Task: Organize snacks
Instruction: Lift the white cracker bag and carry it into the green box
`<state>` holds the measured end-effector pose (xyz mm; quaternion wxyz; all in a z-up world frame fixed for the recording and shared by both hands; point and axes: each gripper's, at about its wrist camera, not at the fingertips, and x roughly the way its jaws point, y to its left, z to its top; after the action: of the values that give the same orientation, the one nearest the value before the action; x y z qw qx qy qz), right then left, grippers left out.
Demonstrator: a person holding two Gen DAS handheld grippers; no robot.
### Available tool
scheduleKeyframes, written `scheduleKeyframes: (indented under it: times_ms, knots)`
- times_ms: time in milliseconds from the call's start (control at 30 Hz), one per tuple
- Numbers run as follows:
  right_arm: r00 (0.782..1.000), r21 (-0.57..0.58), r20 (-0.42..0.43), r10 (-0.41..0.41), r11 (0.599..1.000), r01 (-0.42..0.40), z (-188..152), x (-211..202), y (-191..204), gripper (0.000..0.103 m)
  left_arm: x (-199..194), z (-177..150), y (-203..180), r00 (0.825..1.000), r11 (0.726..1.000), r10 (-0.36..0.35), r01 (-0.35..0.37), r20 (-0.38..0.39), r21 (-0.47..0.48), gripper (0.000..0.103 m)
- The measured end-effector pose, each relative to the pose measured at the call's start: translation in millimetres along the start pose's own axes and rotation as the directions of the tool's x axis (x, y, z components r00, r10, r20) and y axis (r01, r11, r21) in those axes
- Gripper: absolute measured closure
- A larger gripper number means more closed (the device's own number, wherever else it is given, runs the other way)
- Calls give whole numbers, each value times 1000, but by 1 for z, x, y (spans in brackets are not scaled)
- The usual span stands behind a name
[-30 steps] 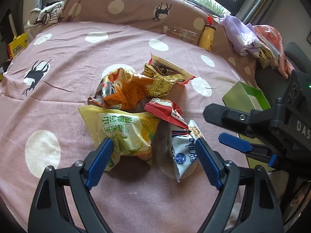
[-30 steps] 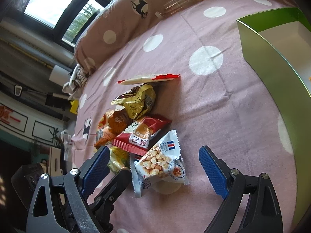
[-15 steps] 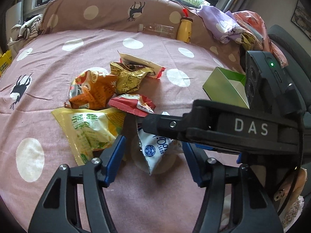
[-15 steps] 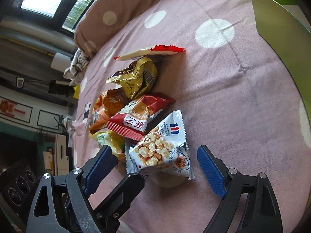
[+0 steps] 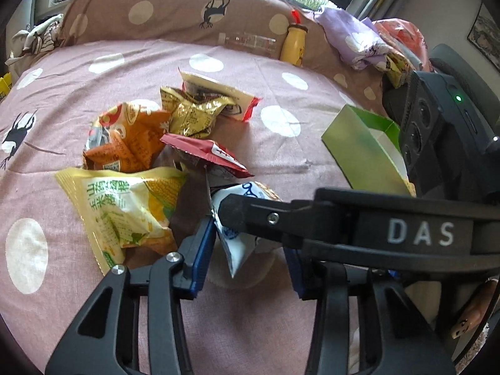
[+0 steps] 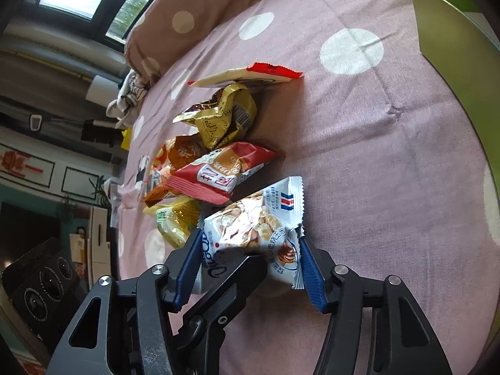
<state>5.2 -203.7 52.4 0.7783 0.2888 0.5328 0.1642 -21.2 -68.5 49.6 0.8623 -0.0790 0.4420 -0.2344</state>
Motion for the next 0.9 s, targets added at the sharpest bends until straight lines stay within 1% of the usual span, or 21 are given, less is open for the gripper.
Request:
scheduleKeyframes:
  times_ms: [200, 300, 433, 567, 633, 767, 900]
  knots:
    - [996, -67, 84, -1, 998, 6, -1, -20, 20, 42, -22, 4, -7, 995, 1000, -24, 23, 94, 9, 60]
    - [991, -95, 134, 5, 995, 8, -3, -33, 29, 42, -34, 6, -11, 989, 999, -36, 33, 141, 20, 61]
    - [979, -119, 202, 23, 993, 1, -3, -54, 34, 42, -47, 11, -25, 979, 997, -49, 37, 200, 61, 61]
    - [956, -124, 288, 63, 992, -29, 2, -78, 29, 42, -53, 22, -44, 966, 993, -62, 35, 250, 112, 61]
    - [943, -118, 326, 70, 992, -34, 3, -89, 24, 42, -53, 25, -55, 962, 990, -76, 41, 264, 136, 61]
    - [920, -86, 388, 59, 996, -28, 5, -106, 10, 42, -47, 32, -73, 958, 980, -121, 74, 259, 186, 62]
    - [898, -63, 439, 34, 998, -8, 5, -121, 0, 42, -40, 36, -91, 955, 971, -137, 78, 262, 224, 62]
